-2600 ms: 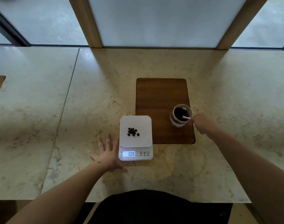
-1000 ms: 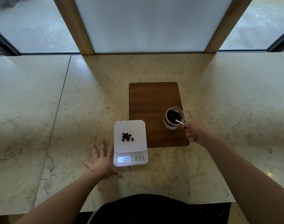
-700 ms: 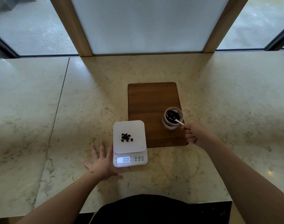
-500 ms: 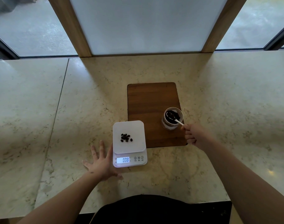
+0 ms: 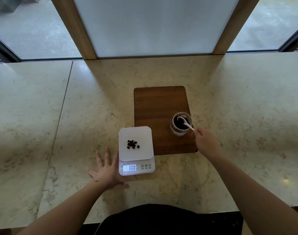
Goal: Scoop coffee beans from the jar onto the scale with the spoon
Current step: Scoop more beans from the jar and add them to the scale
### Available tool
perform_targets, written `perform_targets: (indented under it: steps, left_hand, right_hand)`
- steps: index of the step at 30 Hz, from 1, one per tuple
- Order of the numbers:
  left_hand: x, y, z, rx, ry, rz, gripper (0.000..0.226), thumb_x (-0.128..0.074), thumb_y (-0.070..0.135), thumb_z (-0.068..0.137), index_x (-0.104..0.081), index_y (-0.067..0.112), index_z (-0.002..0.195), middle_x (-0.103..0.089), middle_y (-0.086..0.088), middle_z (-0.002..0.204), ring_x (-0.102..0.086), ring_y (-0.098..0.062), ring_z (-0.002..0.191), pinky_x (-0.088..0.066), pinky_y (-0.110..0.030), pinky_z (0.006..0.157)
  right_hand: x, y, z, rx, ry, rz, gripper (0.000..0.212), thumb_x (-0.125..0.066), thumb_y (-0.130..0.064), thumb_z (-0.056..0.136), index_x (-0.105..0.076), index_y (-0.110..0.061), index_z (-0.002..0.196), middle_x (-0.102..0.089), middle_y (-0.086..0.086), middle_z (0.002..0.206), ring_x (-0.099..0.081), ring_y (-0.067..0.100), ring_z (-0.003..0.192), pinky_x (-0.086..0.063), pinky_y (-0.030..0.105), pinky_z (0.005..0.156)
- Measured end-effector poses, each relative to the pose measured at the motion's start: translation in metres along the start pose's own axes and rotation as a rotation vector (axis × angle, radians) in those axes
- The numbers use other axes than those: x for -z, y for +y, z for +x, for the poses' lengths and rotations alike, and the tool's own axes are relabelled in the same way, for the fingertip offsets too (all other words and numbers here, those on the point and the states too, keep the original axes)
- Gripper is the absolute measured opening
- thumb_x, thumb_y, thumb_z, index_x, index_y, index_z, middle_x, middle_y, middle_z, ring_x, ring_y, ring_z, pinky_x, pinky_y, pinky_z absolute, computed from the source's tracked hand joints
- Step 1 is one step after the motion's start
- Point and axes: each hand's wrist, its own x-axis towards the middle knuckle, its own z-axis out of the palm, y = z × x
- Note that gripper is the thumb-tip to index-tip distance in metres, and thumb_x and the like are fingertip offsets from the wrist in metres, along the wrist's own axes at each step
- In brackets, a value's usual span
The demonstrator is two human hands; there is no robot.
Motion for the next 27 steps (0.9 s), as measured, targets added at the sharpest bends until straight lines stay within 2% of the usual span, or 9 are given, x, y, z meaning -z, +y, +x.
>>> perform_targets:
  steps: [5, 8, 12, 17, 19, 23, 25, 27]
  left_hand:
    - [-0.001, -0.002, 0.003, -0.004, 0.012, -0.004, 0.153, -0.071, 0.092, 0.052, 0.047, 0.048, 0.140, 0.068, 0.003, 0.136, 0.061, -0.039, 0.126, 0.000, -0.089, 0.105]
    - [-0.003, -0.004, 0.005, -0.005, 0.020, -0.004, 0.153, -0.071, 0.092, 0.052, 0.048, 0.049, 0.137, 0.069, 0.004, 0.134, 0.062, -0.039, 0.125, 0.001, -0.090, 0.104]
    - [-0.003, -0.004, 0.006, -0.008, 0.023, -0.013, 0.152, -0.072, 0.091, 0.051, 0.051, 0.052, 0.132, 0.069, 0.005, 0.134, 0.063, -0.038, 0.123, 0.002, -0.090, 0.104]
    - [-0.002, -0.002, 0.003, -0.002, 0.013, -0.016, 0.154, -0.073, 0.091, 0.050, 0.050, 0.050, 0.135, 0.069, 0.004, 0.135, 0.063, -0.038, 0.123, 0.004, -0.089, 0.104]
    - [-0.002, -0.002, 0.003, -0.006, 0.012, -0.020, 0.155, -0.074, 0.090, 0.050, 0.049, 0.050, 0.136, 0.069, 0.004, 0.135, 0.063, -0.038, 0.123, 0.003, -0.090, 0.104]
    - [-0.001, -0.002, 0.002, -0.007, 0.009, -0.020, 0.155, -0.074, 0.090, 0.049, 0.049, 0.050, 0.136, 0.069, 0.004, 0.135, 0.063, -0.038, 0.123, 0.004, -0.089, 0.104]
    - [-0.001, -0.002, 0.001, -0.005, 0.009, -0.019, 0.155, -0.074, 0.089, 0.051, 0.048, 0.050, 0.137, 0.068, 0.004, 0.136, 0.062, -0.038, 0.124, 0.005, -0.089, 0.104]
    - [0.000, -0.001, 0.001, -0.003, 0.008, -0.016, 0.155, -0.075, 0.089, 0.051, 0.049, 0.050, 0.136, 0.067, 0.003, 0.138, 0.062, -0.038, 0.125, 0.004, -0.089, 0.104]
  right_hand:
    - [0.001, 0.001, -0.004, 0.215, 0.131, -0.316, 0.029, -0.039, -0.022, 0.101, -0.049, -0.014, 0.074, -0.049, 0.000, 0.059, -0.046, 0.013, 0.051, -0.025, 0.029, 0.044]
    - [0.007, -0.004, 0.000, 0.262, 0.179, -0.431, 0.030, -0.039, -0.021, 0.101, -0.048, -0.011, 0.074, -0.044, -0.001, 0.055, -0.044, 0.018, 0.046, -0.022, 0.029, 0.043]
    - [0.009, -0.012, 0.005, 0.253, 0.156, -0.479, 0.026, -0.041, -0.015, 0.099, -0.050, -0.009, 0.075, -0.046, 0.003, 0.058, -0.048, 0.027, 0.052, -0.026, 0.031, 0.046]
    - [0.006, -0.015, 0.008, 0.170, 0.046, -0.474, 0.024, -0.043, -0.009, 0.092, -0.048, -0.011, 0.068, -0.050, 0.005, 0.062, -0.052, 0.027, 0.059, -0.029, 0.031, 0.048]
    - [0.006, -0.016, 0.011, 0.129, 0.001, -0.387, 0.027, -0.043, -0.009, 0.091, -0.047, -0.013, 0.064, -0.052, 0.006, 0.063, -0.051, 0.025, 0.061, -0.028, 0.030, 0.049]
    - [0.006, -0.017, 0.016, 0.041, -0.067, -0.211, 0.025, -0.044, -0.009, 0.088, -0.062, 0.000, 0.074, -0.062, 0.017, 0.070, -0.057, 0.033, 0.069, -0.035, 0.032, 0.056]
    - [0.007, -0.017, 0.017, 0.005, -0.094, -0.127, 0.026, -0.045, -0.008, 0.088, -0.068, -0.003, 0.078, -0.066, 0.017, 0.073, -0.059, 0.030, 0.068, -0.038, 0.032, 0.058]
    - [0.007, -0.016, 0.018, -0.029, -0.115, -0.055, 0.027, -0.046, -0.009, 0.089, -0.068, -0.010, 0.073, -0.060, 0.011, 0.066, -0.054, 0.023, 0.061, -0.037, 0.031, 0.056]
